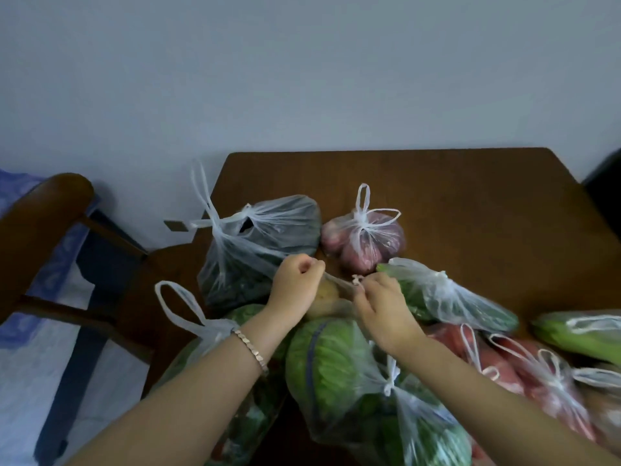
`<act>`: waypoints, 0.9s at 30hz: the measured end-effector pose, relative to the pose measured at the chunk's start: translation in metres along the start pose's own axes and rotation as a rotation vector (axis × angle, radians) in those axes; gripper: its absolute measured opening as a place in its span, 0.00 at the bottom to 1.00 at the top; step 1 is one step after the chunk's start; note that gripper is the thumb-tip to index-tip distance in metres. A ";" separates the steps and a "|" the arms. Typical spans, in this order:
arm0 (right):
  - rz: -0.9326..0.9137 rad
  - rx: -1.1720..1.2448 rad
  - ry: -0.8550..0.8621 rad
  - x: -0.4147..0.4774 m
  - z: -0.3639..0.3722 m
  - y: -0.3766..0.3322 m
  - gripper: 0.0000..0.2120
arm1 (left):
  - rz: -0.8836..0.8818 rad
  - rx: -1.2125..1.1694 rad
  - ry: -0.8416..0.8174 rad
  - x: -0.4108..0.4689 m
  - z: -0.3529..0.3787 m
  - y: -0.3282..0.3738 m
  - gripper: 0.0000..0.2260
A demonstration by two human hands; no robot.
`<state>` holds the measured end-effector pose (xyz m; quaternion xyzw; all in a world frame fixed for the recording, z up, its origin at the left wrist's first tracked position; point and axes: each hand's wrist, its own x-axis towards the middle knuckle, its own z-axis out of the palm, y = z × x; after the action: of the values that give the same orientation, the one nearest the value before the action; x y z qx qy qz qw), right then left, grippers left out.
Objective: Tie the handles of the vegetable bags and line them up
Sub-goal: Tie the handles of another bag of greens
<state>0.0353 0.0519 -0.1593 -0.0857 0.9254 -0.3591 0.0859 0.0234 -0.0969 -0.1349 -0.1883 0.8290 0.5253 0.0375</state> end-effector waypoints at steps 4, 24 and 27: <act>0.020 0.244 0.187 -0.008 -0.022 -0.006 0.13 | -0.030 -0.240 -0.115 0.004 -0.001 -0.003 0.04; 0.418 0.829 0.196 0.027 0.011 0.020 0.06 | -0.263 -0.491 -0.375 0.023 0.032 -0.016 0.12; 0.350 0.819 0.051 0.029 0.013 0.020 0.07 | -0.323 -0.534 -0.434 0.028 0.029 -0.016 0.19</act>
<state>0.0079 0.0512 -0.1853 0.1222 0.7093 -0.6780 0.1492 -0.0009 -0.0845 -0.1685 -0.2039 0.5954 0.7377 0.2443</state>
